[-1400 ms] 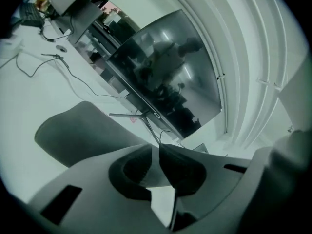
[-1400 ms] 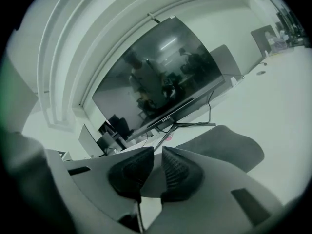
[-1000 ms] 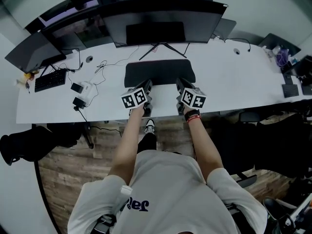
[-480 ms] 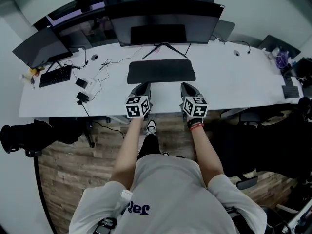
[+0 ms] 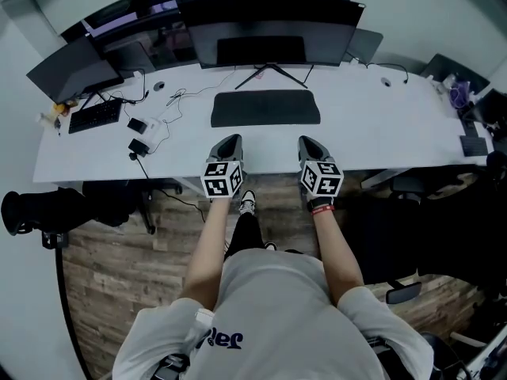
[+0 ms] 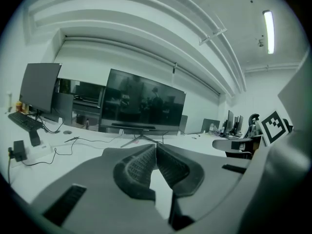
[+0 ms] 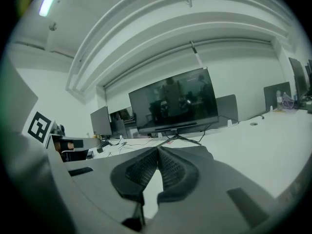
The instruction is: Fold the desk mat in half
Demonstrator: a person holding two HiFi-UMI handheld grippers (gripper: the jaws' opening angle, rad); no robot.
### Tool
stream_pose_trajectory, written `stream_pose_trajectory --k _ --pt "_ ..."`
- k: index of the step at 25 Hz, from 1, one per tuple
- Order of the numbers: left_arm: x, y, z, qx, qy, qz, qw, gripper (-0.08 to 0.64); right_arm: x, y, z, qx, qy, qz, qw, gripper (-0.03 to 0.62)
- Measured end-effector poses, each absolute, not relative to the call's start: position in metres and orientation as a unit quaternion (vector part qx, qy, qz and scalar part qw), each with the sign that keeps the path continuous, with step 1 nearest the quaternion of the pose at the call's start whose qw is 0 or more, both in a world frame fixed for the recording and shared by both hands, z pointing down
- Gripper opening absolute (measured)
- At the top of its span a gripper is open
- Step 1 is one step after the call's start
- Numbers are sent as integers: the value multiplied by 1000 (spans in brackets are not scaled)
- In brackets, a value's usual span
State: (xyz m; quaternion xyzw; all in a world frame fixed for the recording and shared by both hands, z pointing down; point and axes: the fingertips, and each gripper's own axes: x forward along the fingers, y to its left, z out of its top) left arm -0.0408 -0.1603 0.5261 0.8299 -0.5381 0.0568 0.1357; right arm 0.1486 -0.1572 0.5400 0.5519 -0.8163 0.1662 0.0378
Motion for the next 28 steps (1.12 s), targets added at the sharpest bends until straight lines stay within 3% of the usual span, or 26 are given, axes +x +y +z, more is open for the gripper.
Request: stream_pose_trajectory --k 28 --pt "-58 -107 489 838 -541 31 63 21 134 -100 497 573 -815 79 22 15"
